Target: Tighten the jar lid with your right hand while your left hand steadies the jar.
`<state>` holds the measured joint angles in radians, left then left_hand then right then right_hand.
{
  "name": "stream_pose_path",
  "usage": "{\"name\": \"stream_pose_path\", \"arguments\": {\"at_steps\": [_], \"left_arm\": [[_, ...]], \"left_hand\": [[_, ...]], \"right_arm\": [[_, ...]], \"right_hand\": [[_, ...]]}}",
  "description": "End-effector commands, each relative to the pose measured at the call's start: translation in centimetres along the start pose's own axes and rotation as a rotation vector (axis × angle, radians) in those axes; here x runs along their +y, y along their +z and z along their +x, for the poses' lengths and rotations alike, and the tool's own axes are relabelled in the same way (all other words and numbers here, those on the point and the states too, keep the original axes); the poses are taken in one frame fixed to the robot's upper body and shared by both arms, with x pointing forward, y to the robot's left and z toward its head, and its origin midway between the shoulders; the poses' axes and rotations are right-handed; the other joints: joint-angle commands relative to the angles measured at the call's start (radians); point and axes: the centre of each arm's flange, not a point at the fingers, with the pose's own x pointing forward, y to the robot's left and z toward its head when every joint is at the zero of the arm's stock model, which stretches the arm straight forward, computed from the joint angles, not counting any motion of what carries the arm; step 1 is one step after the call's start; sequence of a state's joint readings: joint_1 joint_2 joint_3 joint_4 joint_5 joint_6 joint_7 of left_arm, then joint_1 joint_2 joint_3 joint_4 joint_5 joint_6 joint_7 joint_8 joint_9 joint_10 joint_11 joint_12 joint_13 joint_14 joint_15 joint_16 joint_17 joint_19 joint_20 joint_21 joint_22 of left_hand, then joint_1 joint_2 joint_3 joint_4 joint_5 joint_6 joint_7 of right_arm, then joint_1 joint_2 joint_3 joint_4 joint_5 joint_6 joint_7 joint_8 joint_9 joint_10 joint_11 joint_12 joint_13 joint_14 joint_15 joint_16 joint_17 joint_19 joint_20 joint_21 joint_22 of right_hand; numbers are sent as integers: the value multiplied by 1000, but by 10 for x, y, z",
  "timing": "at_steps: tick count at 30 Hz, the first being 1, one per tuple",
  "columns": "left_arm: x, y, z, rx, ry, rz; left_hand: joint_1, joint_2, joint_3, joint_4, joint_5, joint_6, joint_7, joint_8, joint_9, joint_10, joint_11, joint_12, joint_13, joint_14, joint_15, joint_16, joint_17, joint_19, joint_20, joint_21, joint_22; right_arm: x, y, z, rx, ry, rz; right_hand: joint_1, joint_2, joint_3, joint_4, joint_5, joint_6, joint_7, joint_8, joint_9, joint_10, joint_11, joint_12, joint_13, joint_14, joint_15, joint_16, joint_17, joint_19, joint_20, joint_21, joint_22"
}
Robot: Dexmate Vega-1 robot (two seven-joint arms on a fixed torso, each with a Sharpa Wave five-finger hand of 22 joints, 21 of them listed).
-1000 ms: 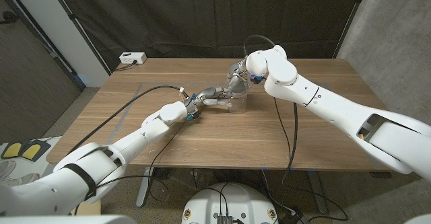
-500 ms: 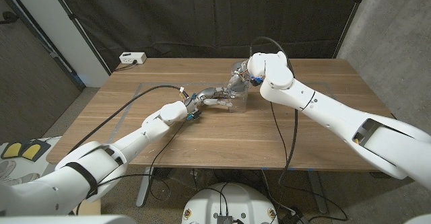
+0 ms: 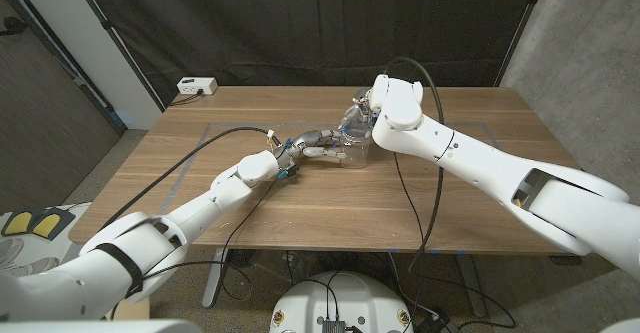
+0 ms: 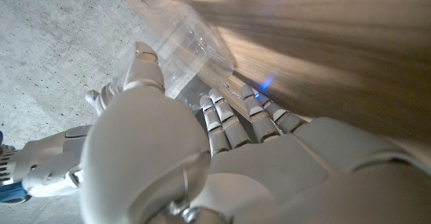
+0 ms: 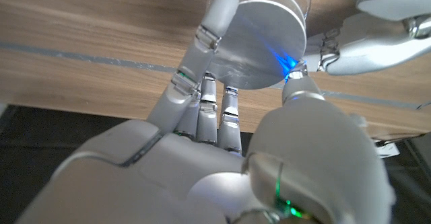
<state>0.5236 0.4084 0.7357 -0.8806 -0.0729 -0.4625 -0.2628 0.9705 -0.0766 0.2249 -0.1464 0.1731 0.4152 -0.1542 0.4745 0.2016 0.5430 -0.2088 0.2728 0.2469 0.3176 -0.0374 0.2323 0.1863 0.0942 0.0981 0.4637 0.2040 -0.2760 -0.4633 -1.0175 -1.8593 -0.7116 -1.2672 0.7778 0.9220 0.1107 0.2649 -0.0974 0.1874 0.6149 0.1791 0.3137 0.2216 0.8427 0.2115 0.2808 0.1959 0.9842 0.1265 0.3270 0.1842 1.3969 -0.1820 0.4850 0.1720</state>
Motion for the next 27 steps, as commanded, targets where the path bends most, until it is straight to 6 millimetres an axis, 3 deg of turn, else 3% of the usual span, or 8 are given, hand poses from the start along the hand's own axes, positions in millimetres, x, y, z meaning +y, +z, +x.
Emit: {"name": "stream_pose_path", "arguments": {"at_steps": [1,5,8,12,14,16,20,27], "left_arm": [[3,0,-1,5,11,1],[3,0,-1,5,13,1],[4,0,-2,7,13,2],[3,-1,-2,10,9,0],[2,-1,-1,10,8,0],[2,-1,-1,10,9,-1],[2,-2,-1,13,5,-2],[2,-1,2,12,1,0]], "left_hand": [[116,120,-1,2,5,109,11,6,6,21,29,3,43,-3,-100,-4,1,-18,23,4,3],[116,120,-2,2,5,109,12,5,6,22,34,2,44,-4,-99,-5,0,-19,22,4,3],[115,121,-3,3,5,108,12,5,6,20,31,1,44,-5,-100,-6,0,-19,23,4,3],[116,121,-4,2,5,109,13,5,6,21,34,0,45,-7,-100,-8,0,-19,24,4,3],[117,122,-4,2,5,108,13,4,6,20,32,-2,46,-8,-101,-8,0,-20,24,3,3],[117,122,-5,2,5,108,13,4,6,20,31,-2,46,-8,-100,-9,0,-20,24,3,3],[118,123,-5,2,5,106,13,3,6,18,31,-4,46,-9,-100,-10,0,-21,25,3,2],[118,124,-7,2,5,106,13,2,6,18,33,-6,47,-10,-99,-11,-1,-21,26,3,2]], "right_arm": [[2,-19,0,42,48,139],[1,-16,-2,35,39,82],[1,-12,-5,8,36,10],[1,-12,-8,-56,-7,4],[1,-16,-7,-106,-16,66],[1,-20,-7,-152,-35,101],[0,-22,-11,-227,-117,93],[-11,-19,-22,-350,-193,-28]], "right_hand": [[21,48,63,89,-8,-3,31,-9,6,14,7,-8,6,224,-197,-19,4,11,6,18,0],[16,46,71,89,-7,-10,30,-16,8,9,7,-20,6,209,-198,-42,5,9,6,25,-2],[-31,12,62,93,-12,-71,20,-52,12,-71,1,-74,9,133,-188,-110,16,-88,34,-34,-3],[-271,-57,-58,166,-9,-260,-64,-117,7,-382,-28,-102,17,-316,-38,-149,40,-389,323,-264,-5],[-354,-62,-92,201,-6,-340,-78,-128,7,-449,-21,-101,19,-410,-9,-149,43,-458,385,-303,-4],[-465,-53,-133,242,2,-432,-94,-132,3,-528,-1,-96,25,-503,29,-142,45,-544,400,-313,-3],[-564,-75,-186,235,16,-512,-104,-118,-4,-649,4,-89,30,-695,68,-146,33,-738,403,-314,0],[-532,-79,-182,193,20,-498,-122,-100,-4,-627,-32,-63,34,-702,30,-127,28,-813,400,-310,0]]}}
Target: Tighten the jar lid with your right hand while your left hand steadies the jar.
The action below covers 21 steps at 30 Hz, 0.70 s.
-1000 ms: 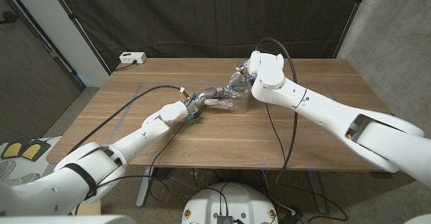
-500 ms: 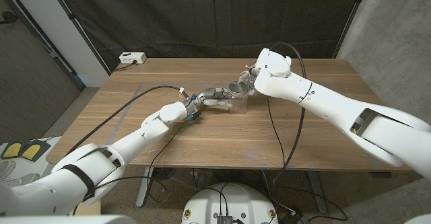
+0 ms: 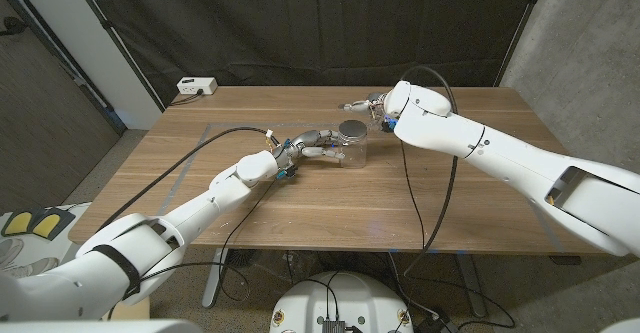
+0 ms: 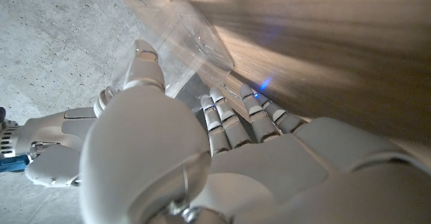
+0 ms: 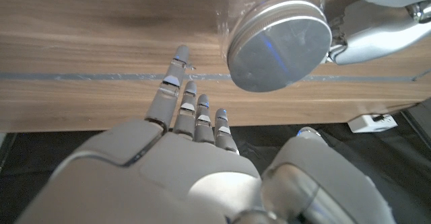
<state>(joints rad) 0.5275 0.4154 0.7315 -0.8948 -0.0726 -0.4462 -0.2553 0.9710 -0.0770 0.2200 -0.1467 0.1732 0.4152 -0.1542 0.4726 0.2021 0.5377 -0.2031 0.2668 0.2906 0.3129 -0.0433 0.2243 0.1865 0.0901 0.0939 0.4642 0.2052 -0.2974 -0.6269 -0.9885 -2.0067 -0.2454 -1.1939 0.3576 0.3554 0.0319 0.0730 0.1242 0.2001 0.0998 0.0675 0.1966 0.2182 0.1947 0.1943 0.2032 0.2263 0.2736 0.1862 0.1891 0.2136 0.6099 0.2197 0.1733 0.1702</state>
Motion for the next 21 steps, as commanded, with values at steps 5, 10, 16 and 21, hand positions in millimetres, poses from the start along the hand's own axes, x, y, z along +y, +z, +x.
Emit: {"name": "stream_pose_path", "arguments": {"at_steps": [5,10,16,21], "left_arm": [[0,0,6,3,-10,-1],[0,-1,7,5,-11,-2],[0,0,9,8,-14,0],[0,0,10,9,-15,0]], "left_hand": [[117,124,-3,3,5,107,11,4,6,25,23,0,4,-5,-92,-4,-1,-18,30,2,1],[118,125,-4,3,5,107,10,3,6,27,31,-1,6,-6,-87,-5,-1,-17,31,3,1],[118,126,-6,2,5,108,11,3,6,29,25,-3,7,-6,-86,-6,-1,-18,31,2,1],[118,126,-7,3,5,109,11,3,6,30,31,-4,8,-5,-86,-6,-1,-19,31,2,1]], "right_arm": [[-24,12,-20,-259,-63,-269],[-29,16,-17,-294,68,-377],[-28,20,-12,-301,188,-462],[-26,22,-10,-288,277,-520]], "right_hand": [[178,8,66,-137,-3,-20,-49,13,-1,-24,-47,8,13,-50,-55,3,-4,-46,-2,11,3],[243,6,92,-194,7,-94,-52,-3,3,-108,-77,-5,22,-151,-48,-8,-4,-89,0,5,2],[275,6,108,-228,16,-200,-55,-14,7,-208,-83,-11,31,-250,-41,-9,-1,-162,1,0,2],[344,32,145,-269,29,-296,-122,-8,12,-321,-119,-6,42,-372,-25,-9,2,-256,1,-1,1]]}}
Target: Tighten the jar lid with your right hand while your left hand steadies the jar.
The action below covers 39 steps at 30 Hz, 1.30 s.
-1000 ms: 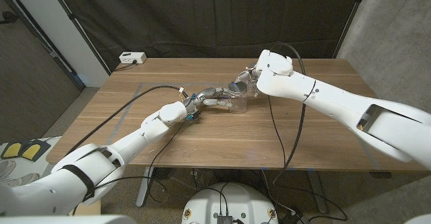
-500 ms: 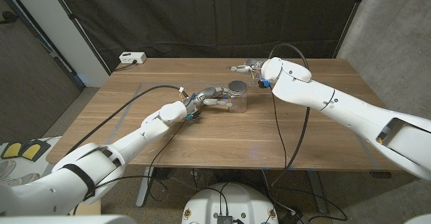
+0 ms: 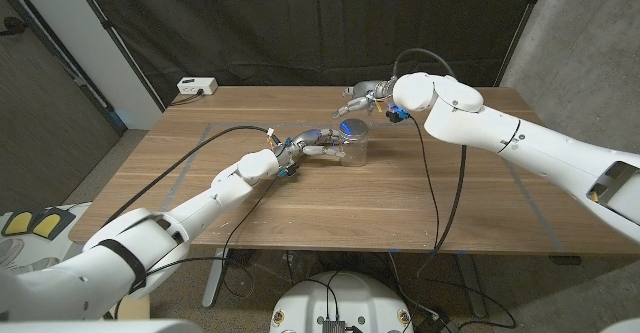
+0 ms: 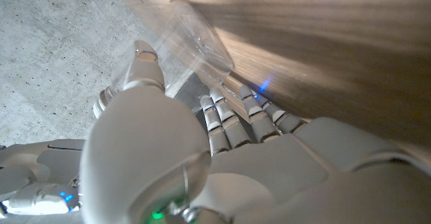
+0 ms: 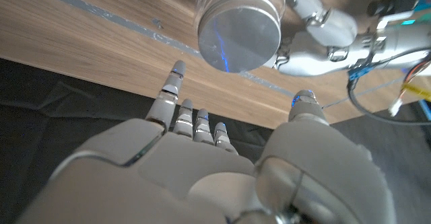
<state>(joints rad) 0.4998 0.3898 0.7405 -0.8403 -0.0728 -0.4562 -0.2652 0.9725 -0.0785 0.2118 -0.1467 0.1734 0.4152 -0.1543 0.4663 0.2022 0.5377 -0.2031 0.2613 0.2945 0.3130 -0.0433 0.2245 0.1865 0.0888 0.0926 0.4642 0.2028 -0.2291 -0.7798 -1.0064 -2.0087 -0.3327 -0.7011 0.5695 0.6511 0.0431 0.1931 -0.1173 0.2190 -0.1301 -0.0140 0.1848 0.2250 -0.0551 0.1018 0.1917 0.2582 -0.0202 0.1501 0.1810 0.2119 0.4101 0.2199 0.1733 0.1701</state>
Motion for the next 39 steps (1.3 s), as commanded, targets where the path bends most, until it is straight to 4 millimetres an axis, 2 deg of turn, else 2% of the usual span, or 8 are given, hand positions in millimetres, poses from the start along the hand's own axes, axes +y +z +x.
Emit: {"name": "stream_pose_path", "arguments": {"at_steps": [1,9,12,15,19,25,33,39], "left_arm": [[-1,1,4,1,-8,3],[-3,1,5,2,-10,1],[-3,1,5,2,-9,2],[-3,1,5,3,-9,1],[-4,2,5,3,-11,4],[-5,3,5,2,-10,4],[-5,3,5,4,-8,4],[-5,3,4,8,-3,3]], "left_hand": [[117,128,1,3,5,108,11,9,6,29,31,1,4,-5,-86,-7,-1,-18,32,2,4],[117,129,-1,3,5,112,14,9,6,32,28,0,5,-5,-87,-7,-1,-18,31,2,4],[117,129,-2,3,5,112,11,9,6,32,28,-1,6,-5,-87,-8,-1,-19,30,2,4],[117,129,-3,3,5,113,12,9,6,34,27,-1,6,-5,-88,-8,-1,-18,30,2,4],[117,130,-4,3,5,112,12,8,6,35,28,-2,7,-5,-86,-8,-1,-18,31,2,4],[117,129,-5,3,5,115,13,9,6,36,24,-4,8,-3,-88,-8,-1,-19,30,2,4],[116,131,-7,4,5,115,14,8,6,34,32,-6,10,-2,-90,-9,-1,-19,30,2,4],[114,131,-9,4,5,117,13,8,6,36,31,-7,10,-2,-91,-9,-1,-20,30,2,4]], "right_arm": [[-1,2,4,-34,257,-165],[-1,3,5,14,267,-229],[-1,3,6,32,276,-243],[0,3,6,54,283,-264],[0,3,6,79,295,-279],[0,2,8,104,332,-281],[3,3,10,99,339,-287],[3,5,10,90,332,-288]], "right_hand": [[70,33,39,-35,9,-77,-68,8,7,-96,-33,7,13,-104,11,0,5,-78,1,-1,1],[205,75,119,-62,-13,-49,-135,44,15,-165,-87,25,25,-186,4,8,9,-179,0,2,2],[248,69,143,-61,-23,14,-90,69,17,-147,-104,45,29,-184,-1,17,10,-206,0,5,3],[258,69,149,-61,-24,22,-83,72,17,-143,-116,50,30,-179,-5,20,11,-209,0,6,3],[277,68,160,-62,-24,35,-113,76,16,-141,-131,55,32,-186,-7,18,12,-213,0,8,3],[317,72,183,-63,-25,63,-115,84,16,-122,-135,71,35,-163,-26,29,15,-216,-2,13,4],[437,70,229,-63,-27,131,-165,102,10,-48,-129,121,41,-36,-95,66,19,-70,-25,60,8],[451,46,202,-46,-28,179,-173,114,7,8,-116,161,49,71,-139,107,36,85,-47,104,10]]}}
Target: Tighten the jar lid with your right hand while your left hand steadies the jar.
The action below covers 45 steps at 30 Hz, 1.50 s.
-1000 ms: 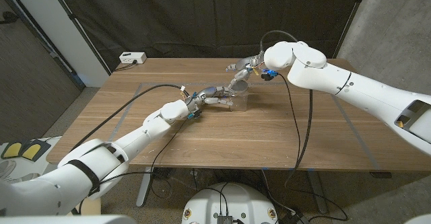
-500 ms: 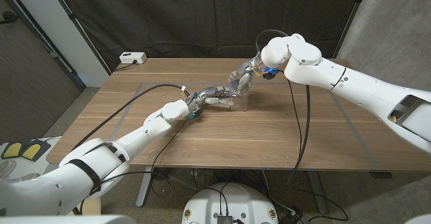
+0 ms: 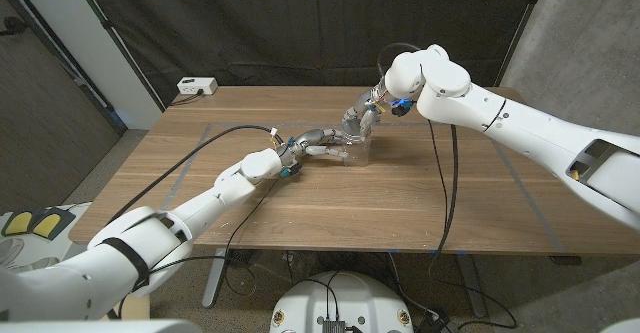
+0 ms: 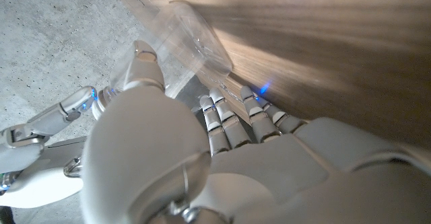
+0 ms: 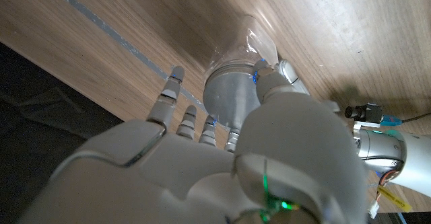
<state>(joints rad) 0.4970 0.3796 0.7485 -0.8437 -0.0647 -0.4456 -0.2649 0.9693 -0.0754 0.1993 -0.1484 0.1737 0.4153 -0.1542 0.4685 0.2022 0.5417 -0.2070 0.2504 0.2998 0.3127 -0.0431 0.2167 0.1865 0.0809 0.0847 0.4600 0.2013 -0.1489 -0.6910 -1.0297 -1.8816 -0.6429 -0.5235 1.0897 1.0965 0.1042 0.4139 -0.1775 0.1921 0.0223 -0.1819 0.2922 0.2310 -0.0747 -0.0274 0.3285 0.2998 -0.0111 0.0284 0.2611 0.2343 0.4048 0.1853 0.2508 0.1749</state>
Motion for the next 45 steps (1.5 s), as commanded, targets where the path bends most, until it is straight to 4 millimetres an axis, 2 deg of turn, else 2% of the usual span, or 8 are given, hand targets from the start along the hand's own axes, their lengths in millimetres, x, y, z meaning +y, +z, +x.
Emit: {"name": "stream_pose_path", "arguments": {"at_steps": [1,7,13,19,24,33,37,45], "left_arm": [[1,0,-2,9,10,1],[0,0,-3,11,12,0],[0,0,-2,13,9,2],[0,-1,-2,15,4,2],[1,-2,-1,13,5,2],[2,-3,-1,14,4,-1],[2,-4,0,13,4,-4],[3,-6,-1,18,8,-5]], "left_hand": [[118,127,3,6,5,116,13,5,6,32,33,4,5,-2,-91,-2,-1,-12,39,6,5],[117,130,2,7,5,116,15,5,6,33,36,3,6,-1,-90,-2,-1,-12,39,6,5],[115,133,1,8,5,114,16,3,6,33,33,2,7,-3,-90,-3,-1,-11,39,6,5],[115,133,0,8,5,114,16,3,6,32,32,1,8,-5,-91,-4,-1,-12,39,6,5],[117,132,0,6,5,113,16,2,6,32,32,0,9,-5,-90,-5,-1,-13,38,6,5],[117,134,-1,6,5,112,18,1,6,32,36,-1,10,-8,-90,-6,-1,-13,38,6,5],[117,135,-1,6,4,113,17,0,7,31,32,-2,10,-6,-94,-6,-1,-15,38,5,5],[119,136,-2,5,4,114,11,0,7,33,32,-3,12,-9,-94,-8,-2,-14,39,6,6]], "right_arm": [[2,3,2,-6,13,-4],[5,6,6,-25,18,10],[7,9,10,-31,-12,22],[7,9,9,-31,-86,60],[7,10,9,-23,-117,70],[8,13,12,29,-162,134],[10,14,15,66,-179,187],[12,13,18,133,-205,322]], "right_hand": [[-2,-23,-31,20,0,33,-4,8,0,35,13,30,9,80,-29,34,19,122,-17,36,6],[-57,-53,-80,43,11,41,14,5,0,58,35,53,15,144,-32,60,39,240,-19,66,4],[-87,-55,-105,52,30,112,30,26,1,135,55,97,19,261,-50,99,55,377,-56,99,2],[-102,-53,-118,53,46,224,66,60,2,282,79,160,11,407,-92,127,58,535,-138,132,-1],[-108,-47,-123,54,49,276,63,74,2,349,80,186,4,492,-112,141,55,606,-191,148,-1],[-128,-39,-133,62,47,324,112,73,-4,456,122,221,-19,672,-136,160,43,751,-281,180,-2],[-146,-37,-139,72,44,339,128,73,-6,484,134,229,-26,700,-133,159,40,775,-282,185,-3],[-173,-27,-146,88,40,346,129,69,-8,489,146,228,-33,709,-120,150,40,768,-274,174,-4]]}}
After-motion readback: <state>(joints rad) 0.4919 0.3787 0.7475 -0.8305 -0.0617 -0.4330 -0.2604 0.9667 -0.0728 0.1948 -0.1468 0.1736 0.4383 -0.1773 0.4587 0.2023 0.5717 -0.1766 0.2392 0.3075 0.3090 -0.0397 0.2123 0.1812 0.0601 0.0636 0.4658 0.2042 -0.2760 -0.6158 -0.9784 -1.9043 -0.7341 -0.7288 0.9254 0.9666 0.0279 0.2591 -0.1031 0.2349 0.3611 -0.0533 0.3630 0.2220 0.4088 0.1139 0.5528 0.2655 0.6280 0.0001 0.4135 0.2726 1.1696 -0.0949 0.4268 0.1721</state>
